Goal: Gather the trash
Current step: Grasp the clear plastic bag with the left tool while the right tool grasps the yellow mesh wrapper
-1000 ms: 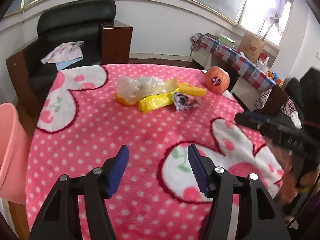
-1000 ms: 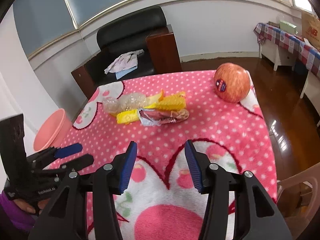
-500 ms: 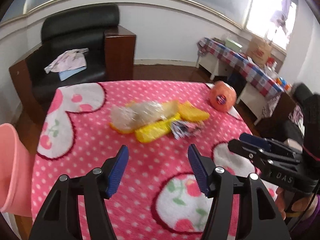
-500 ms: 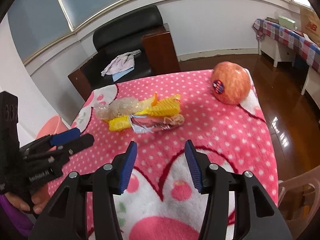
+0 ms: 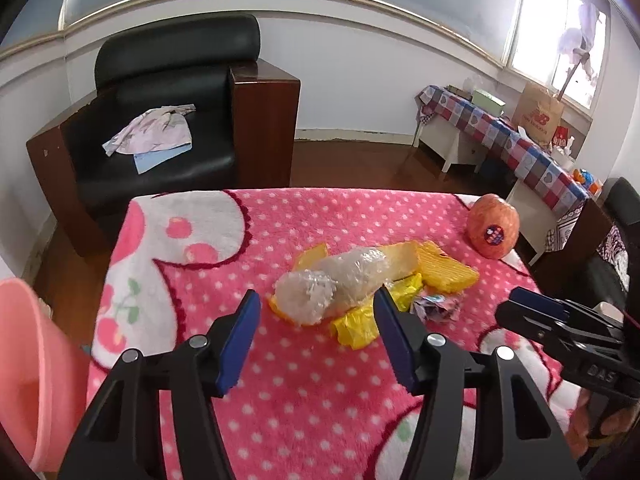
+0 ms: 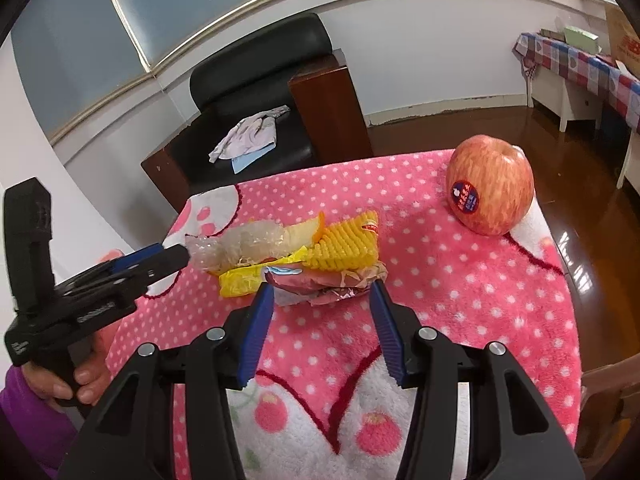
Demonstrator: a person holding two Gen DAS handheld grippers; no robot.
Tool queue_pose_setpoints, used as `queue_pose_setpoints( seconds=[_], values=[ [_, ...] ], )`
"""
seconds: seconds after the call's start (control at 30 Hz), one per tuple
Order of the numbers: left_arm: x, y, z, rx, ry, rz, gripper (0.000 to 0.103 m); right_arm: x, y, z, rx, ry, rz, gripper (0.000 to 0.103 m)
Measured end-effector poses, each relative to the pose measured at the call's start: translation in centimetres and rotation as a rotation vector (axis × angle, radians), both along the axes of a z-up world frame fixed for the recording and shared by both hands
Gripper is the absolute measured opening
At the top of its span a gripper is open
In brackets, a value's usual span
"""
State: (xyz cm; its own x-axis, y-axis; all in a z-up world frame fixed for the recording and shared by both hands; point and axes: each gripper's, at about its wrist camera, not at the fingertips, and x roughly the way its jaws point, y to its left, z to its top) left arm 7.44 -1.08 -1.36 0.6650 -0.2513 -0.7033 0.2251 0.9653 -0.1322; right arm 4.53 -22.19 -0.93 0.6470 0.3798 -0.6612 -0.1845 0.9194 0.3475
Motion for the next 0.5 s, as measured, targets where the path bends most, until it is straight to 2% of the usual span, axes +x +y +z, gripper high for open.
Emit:
queue_pose_setpoints(
  seconds=[0.1, 0.17, 0.27, 0.37, 0.5],
  values=[
    [1.1, -0.3, -1.0, 0.003, 0.018, 0.0, 0.051, 0.3, 0.0, 0.1, -0.001, -0.005, -0.004, 0.051],
    [1.7, -0.2, -1.7, 0.001, 0.038, 0.007, 0.032, 0.5, 0.0, 0.1, 0.003, -0.006, -0.002, 0.051],
    [1.5, 0.2, -2.0, -0.017, 0.035, 0.025, 0.019, 0.6, 0.0, 0.1, 0.003, -0.008, -0.007, 0.051],
    [0.8, 0.9, -1.6, -0.036, 0.013, 0.032, 0.013, 1.1, -0.1, -0.1, 0.004, 0.0, -0.017, 0.051],
    [-0.5, 2.1, -0.7, -0.066, -0.021, 0.064, 0.011, 2.0, -0.4, -0.2, 0.023, 0.007, -0.027, 0.051]
  ],
)
